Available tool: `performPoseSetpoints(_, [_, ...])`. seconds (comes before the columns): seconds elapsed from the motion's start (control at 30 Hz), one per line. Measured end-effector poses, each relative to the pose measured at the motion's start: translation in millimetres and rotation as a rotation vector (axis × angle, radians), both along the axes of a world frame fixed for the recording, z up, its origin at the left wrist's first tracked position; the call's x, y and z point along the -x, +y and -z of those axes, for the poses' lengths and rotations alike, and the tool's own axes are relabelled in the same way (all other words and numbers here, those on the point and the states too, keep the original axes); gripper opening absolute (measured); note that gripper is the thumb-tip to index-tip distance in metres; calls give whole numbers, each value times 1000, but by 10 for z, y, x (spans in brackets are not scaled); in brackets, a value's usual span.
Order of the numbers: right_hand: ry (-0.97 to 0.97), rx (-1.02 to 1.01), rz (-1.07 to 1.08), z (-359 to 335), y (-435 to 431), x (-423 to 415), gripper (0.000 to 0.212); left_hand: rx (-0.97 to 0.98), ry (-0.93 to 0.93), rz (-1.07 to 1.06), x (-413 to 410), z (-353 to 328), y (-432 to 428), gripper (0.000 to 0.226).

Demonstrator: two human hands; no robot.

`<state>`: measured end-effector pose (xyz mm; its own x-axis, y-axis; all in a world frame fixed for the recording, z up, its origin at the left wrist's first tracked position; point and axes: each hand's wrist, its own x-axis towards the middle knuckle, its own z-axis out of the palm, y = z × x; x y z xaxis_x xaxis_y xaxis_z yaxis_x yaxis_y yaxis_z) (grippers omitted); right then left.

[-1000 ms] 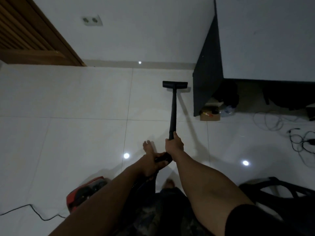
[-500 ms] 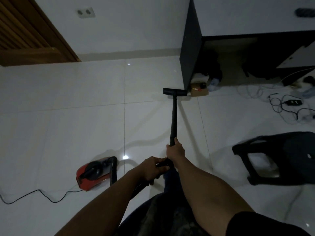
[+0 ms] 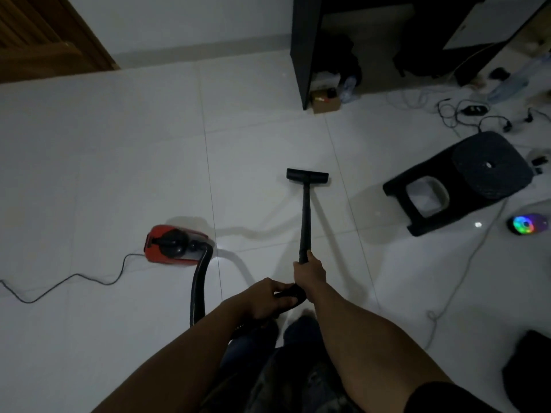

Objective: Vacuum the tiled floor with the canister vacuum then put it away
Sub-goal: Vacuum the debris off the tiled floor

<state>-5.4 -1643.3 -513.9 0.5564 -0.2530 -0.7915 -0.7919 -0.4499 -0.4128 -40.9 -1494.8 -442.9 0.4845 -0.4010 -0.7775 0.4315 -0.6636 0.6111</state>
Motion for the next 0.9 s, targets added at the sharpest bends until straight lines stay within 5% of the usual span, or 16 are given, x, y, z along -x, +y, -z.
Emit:
performPoseSetpoints(0.13, [16, 3, 11, 28, -279, 570, 64, -29, -11, 80, 512, 148, -246, 69])
performPoseSetpoints(0.7, [40, -29, -93, 237, -1230, 1671, 67, -120, 28, 147, 1653, 231, -1224, 53])
performPoseSetpoints(0.9, [45, -38, -164, 355, -1208, 1380, 69, -176, 57, 139, 1479, 803, -1225, 89])
